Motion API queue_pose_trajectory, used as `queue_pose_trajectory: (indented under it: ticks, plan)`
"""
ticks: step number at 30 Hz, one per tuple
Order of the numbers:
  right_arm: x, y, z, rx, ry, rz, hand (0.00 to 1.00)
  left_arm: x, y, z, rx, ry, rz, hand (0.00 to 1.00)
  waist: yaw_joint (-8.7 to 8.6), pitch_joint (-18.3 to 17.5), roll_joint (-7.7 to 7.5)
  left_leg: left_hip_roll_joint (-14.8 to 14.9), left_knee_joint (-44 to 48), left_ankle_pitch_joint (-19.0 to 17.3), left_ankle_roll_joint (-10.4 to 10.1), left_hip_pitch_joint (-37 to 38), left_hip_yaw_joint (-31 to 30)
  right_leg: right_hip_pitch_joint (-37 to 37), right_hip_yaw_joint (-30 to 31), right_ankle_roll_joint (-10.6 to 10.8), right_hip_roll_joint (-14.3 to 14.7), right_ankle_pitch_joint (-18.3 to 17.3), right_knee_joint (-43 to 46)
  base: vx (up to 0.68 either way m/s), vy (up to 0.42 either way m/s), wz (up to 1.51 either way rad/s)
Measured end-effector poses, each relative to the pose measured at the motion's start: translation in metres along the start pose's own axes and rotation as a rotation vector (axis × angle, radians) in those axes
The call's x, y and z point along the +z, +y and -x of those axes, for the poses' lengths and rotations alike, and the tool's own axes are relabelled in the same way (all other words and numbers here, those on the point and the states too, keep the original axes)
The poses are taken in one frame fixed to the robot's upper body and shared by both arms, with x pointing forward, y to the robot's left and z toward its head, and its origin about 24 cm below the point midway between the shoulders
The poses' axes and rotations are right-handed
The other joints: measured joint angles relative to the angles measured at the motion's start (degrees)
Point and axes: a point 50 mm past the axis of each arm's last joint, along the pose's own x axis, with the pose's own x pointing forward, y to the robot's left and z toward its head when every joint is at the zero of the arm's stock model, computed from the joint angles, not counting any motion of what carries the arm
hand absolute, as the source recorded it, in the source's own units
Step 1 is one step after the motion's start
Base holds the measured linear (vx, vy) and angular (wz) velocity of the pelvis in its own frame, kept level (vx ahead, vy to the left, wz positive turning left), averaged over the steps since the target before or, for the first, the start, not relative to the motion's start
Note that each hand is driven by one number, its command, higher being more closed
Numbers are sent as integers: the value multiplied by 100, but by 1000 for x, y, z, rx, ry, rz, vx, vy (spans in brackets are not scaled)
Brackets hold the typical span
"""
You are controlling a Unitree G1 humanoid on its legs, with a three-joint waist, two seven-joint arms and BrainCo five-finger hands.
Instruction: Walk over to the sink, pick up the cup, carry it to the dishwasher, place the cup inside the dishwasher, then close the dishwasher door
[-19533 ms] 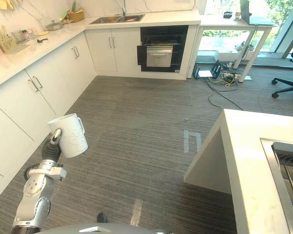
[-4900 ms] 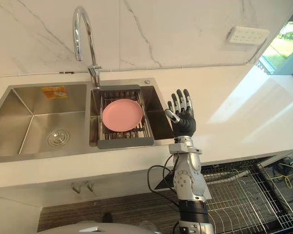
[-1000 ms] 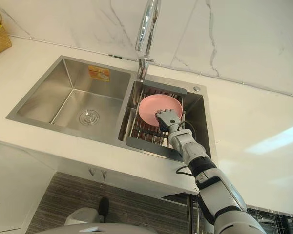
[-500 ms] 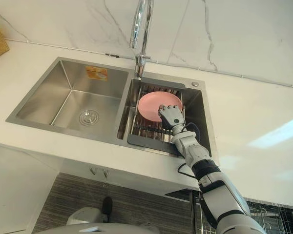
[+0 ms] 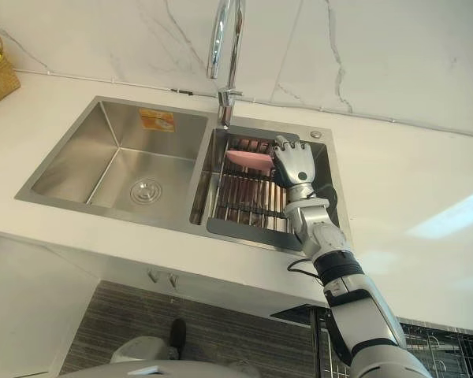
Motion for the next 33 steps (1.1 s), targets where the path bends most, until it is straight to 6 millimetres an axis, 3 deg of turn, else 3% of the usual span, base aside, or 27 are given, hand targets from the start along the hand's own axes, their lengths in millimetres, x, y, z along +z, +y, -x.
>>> queue_pose_trajectory:
  ticks: [4, 5, 19, 33]
  plan:
    - [1, 6, 1, 103, -3, -16, 100, 0, 0, 0, 0, 0, -1, 0, 2, -3, -6, 0, 0, 1, 1, -5, -1, 0, -1, 0, 0, 0, 0, 0, 0, 0]
    - [2, 9, 2, 143, -6, -17, 0, 0, 0, 0, 0, 0, -1, 0, 4, -4, -7, 0, 0, 1, 1, -5, -2, 1, -3, 0, 0, 0, 0, 0, 0, 0]
    - [-9, 42, 22, 380, 200, -102, 0, 1, 5, 1, 10, 3, -37, 0, 120, -92, -147, -2, -2, 34, -16, -9, -76, 22, -128, -13, -3, -9, 16, -7, -8, 2]
    - [-15, 49, 26, 407, 277, -147, 0, 2, 5, 1, 16, -1, -78, 0, 176, -90, -143, -19, -1, 101, -32, -84, -201, 26, -283, -55, 10, -18, -21, -12, -24, 5]
